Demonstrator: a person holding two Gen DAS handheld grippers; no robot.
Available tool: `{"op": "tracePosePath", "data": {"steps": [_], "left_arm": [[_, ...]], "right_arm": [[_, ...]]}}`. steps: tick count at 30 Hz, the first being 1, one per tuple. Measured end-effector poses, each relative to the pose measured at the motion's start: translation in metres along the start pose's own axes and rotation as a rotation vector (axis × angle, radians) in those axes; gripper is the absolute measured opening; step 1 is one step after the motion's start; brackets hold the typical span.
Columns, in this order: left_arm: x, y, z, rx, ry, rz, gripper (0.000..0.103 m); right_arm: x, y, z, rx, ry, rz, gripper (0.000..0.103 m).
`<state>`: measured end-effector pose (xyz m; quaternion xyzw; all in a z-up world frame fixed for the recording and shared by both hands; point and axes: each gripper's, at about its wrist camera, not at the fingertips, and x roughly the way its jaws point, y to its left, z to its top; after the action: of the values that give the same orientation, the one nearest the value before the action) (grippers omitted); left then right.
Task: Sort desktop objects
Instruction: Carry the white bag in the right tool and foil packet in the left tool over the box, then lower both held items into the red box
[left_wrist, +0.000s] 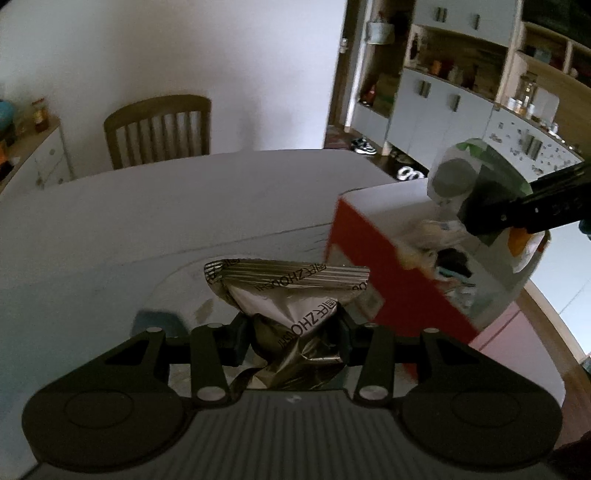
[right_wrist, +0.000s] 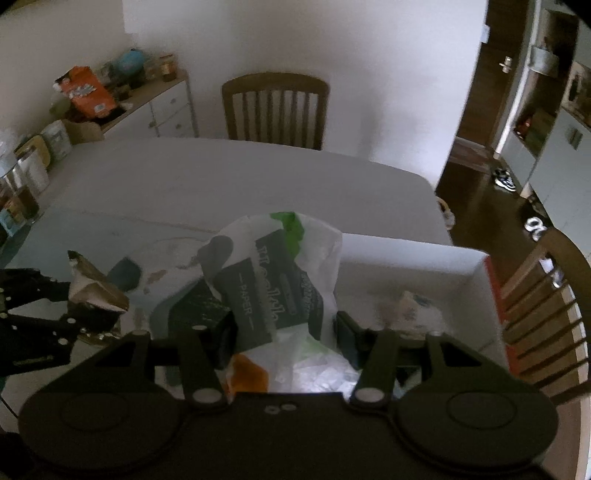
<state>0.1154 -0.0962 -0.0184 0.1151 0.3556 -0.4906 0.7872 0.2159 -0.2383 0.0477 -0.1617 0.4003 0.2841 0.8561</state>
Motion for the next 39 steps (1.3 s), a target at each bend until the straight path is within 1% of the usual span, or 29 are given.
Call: {"op": "tracePosePath", "data": {"steps": [14,21,25,27,30,34,39], "left_arm": [[0.017,-0.091,0.042,0.117,-0.010,-0.068,0.044],[0.038,-0.133,0.060,0.187,0.002,-0.112,0.044],[0.056,-0.153,0.065,0.212,0.046,-0.143,0.044],[0.067,-0.159,0.067,0.208,0.073,-0.163,0.044],[0.081,-0.169,0.068,0.215,0.099,-0.166,0.044],[0.096,-0.177,0.070,0.221,0.137,-0.170,0.044],[0.120,-0.175,0.068,0.199,0.229,-0.184,0.044]], "right_arm": [[-0.027,-0.083,-0.031,0.072,-0.023,-0.064,0.055],[-0.023,-0.106,-0.038,0.065,-0.010,-0.084,0.055],[-0.012,-0.113,-0.041,0.059,0.007,-0.088,0.055],[-0.005,-0.116,-0.043,0.059,0.019,-0.092,0.055],[0.007,-0.120,-0.048,0.066,0.038,-0.094,0.055],[0.020,-0.124,-0.054,0.065,0.059,-0.087,0.055],[0.037,-0.130,-0.059,0.078,0.081,-0.081,0.055]]}}
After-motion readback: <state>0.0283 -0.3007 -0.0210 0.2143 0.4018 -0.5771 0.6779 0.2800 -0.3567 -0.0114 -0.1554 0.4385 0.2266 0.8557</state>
